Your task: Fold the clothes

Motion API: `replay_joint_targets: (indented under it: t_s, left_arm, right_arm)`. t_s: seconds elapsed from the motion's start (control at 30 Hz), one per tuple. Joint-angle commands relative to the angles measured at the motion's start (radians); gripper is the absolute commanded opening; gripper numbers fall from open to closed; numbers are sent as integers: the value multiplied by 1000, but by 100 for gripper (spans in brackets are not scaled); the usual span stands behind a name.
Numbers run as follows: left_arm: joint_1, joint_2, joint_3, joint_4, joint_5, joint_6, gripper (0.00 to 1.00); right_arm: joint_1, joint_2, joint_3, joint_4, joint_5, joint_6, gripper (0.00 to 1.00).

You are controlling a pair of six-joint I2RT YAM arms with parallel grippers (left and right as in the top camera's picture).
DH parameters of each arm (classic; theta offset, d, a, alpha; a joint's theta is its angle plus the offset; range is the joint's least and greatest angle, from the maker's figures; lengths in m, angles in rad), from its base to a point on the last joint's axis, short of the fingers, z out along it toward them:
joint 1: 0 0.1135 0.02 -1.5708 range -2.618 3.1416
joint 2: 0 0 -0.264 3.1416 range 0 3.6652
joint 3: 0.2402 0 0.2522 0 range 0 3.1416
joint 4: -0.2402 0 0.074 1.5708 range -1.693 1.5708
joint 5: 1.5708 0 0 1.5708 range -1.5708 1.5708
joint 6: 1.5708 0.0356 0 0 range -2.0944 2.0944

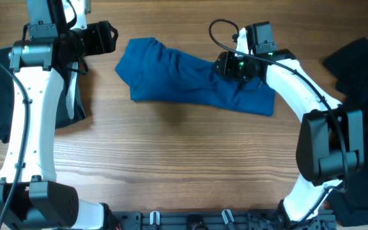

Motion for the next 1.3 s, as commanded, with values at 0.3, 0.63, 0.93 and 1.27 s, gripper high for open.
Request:
replay_joint_targets:
  t_s: [0.3,0.63,0.93,1.27]
  left_arm:
    - [-5,-12,8,-101,-24,23,84]
    - [-5,209,8,-177,39,22,100]
    - [-5,489,8,-172,211,23,94]
    - [-148,721,8,36,234,19,95]
  right_arm:
    - [-84,-26,-69,-177,44,-51,4]
    - [46,-64,-37,-4,-291,-256,4]
    - [-155,-63,-59,-185,66,-60,11]
    - [-142,-12,-59,-209,66,-109,9]
